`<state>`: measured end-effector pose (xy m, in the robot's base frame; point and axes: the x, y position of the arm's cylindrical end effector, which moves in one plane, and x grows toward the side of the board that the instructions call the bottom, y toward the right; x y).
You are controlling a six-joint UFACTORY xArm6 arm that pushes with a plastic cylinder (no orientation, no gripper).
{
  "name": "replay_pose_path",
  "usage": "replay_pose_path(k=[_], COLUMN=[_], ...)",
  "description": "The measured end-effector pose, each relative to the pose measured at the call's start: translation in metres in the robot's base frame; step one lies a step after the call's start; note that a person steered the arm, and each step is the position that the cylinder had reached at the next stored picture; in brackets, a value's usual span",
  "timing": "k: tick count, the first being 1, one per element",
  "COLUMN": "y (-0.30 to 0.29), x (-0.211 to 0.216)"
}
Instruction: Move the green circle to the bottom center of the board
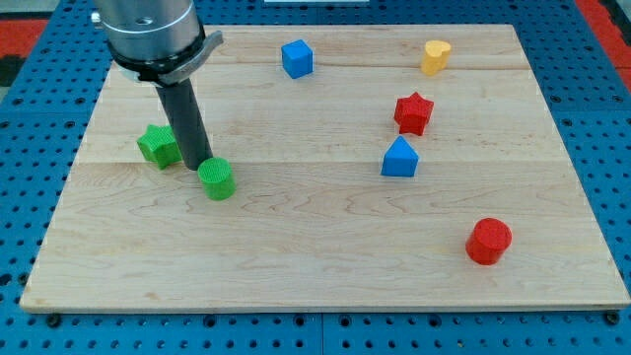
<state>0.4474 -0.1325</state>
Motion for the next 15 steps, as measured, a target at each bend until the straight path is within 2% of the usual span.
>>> replay_pose_path(k=[7, 10, 11, 12, 13, 14, 15], y=[0.022, 0.052, 0.057, 0.054, 0.045, 0.000, 0.026], x=[0.000, 0.001, 0.023, 0.022, -0.004, 0.009, 0.051])
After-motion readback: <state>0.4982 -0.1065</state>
